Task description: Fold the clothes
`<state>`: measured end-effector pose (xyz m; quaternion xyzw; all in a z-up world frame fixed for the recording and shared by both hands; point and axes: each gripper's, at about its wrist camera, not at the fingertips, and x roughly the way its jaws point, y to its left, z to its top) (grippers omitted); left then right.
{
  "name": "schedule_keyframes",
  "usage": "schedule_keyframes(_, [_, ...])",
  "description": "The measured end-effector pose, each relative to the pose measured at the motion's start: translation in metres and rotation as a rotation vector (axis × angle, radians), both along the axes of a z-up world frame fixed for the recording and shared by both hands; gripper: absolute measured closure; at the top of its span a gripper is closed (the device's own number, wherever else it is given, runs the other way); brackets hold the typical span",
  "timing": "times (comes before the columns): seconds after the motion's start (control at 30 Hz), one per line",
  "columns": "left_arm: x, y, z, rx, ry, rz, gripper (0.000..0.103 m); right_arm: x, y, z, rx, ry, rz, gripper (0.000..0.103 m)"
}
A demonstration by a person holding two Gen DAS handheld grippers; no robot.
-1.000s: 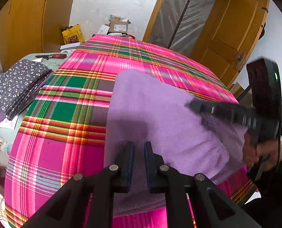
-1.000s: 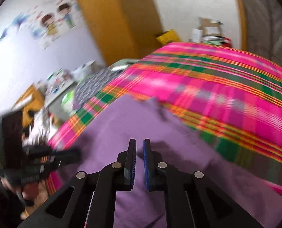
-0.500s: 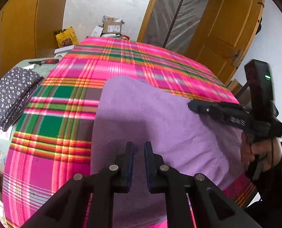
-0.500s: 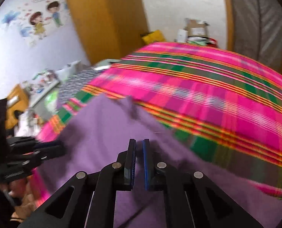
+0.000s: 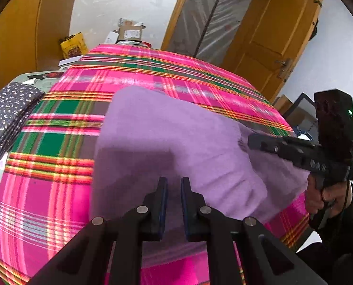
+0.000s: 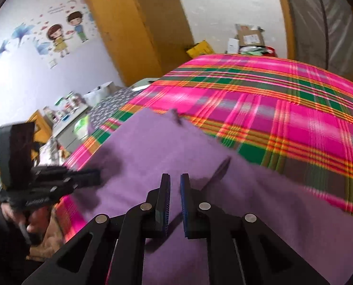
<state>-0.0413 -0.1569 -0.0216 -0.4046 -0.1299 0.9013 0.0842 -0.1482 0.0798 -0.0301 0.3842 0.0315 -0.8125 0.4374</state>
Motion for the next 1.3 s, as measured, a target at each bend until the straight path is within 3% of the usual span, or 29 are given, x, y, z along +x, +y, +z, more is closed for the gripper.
schedule_keyframes(0.2, [0.015, 0.003, -0.005, 0.0, -0.009, 0.01, 0.092, 0.04, 0.003, -0.005, -0.031, -0.006, 0.096, 0.093])
schedule_keyframes(0.37, [0.029, -0.005, -0.008, -0.005, -0.012, 0.049, 0.092, 0.051, -0.004, -0.019, 0.044, -0.009, 0.129, 0.093])
schedule_keyframes(0.83, [0.043, -0.011, -0.018, 0.027, 0.038, 0.081, 0.092, 0.052, 0.007, -0.031, 0.049, -0.02, 0.081, 0.083])
schedule_keyframes(1.3, [0.042, -0.007, -0.02, 0.001, 0.033, 0.105, 0.092, 0.058, 0.01, -0.032, 0.055, 0.018, 0.043, 0.08])
